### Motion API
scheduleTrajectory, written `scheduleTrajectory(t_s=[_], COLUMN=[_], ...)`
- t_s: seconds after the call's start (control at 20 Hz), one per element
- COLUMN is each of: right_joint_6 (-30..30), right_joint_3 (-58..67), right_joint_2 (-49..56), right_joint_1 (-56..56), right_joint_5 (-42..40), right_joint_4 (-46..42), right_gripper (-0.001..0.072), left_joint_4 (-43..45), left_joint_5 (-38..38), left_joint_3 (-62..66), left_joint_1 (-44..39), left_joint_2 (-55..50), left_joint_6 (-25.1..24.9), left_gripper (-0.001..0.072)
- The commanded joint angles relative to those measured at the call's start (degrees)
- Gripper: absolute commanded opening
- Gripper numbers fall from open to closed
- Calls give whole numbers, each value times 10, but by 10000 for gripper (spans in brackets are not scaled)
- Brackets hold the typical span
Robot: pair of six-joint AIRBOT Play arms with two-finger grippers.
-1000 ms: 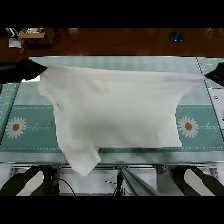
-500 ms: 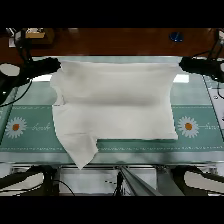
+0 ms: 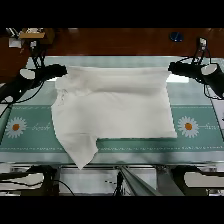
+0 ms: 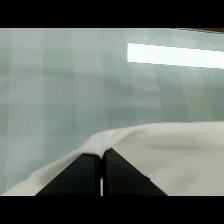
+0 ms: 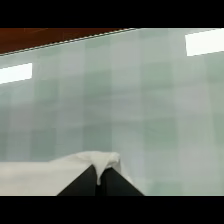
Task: Fold the shirts.
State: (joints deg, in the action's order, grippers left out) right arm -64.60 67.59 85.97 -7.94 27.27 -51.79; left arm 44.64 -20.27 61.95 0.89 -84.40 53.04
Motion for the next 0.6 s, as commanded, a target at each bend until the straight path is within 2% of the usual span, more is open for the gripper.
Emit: scheduleTrajectory(t_s=[0.0,0.1,0.2,0.3,0.4,0.45,0.5,0.55], right_joint_6=[-66,-122,-158,-169,-173,-173,-172,-156], right_joint_3=[0,-1,-3,-5,-5,-5,-4,0], right_joint_2=[-27,-31,-29,-28,-28,-28,-29,-32], right_joint_1=[-29,-33,-33,-33,-33,-33,-33,-34], right_joint_5=[146,250,308,325,317,314,320,346], right_joint_4=[-40,-126,-188,-200,-191,-183,-168,-159], right_gripper=[32,31,32,32,33,72,269,406], left_joint_4=[24,31,96,172,188,188,190,198], left_joint_5=[-150,-284,-362,-393,-393,-393,-397,-418], left_joint_3=[11,13,13,12,11,11,13,22], left_joint_1=[27,45,49,49,49,49,51,56], left_joint_2=[20,23,16,3,-8,-9,-7,-4], left_joint_6=[-30,10,77,140,157,156,156,158], left_gripper=[18,18,17,17,18,34,199,410])
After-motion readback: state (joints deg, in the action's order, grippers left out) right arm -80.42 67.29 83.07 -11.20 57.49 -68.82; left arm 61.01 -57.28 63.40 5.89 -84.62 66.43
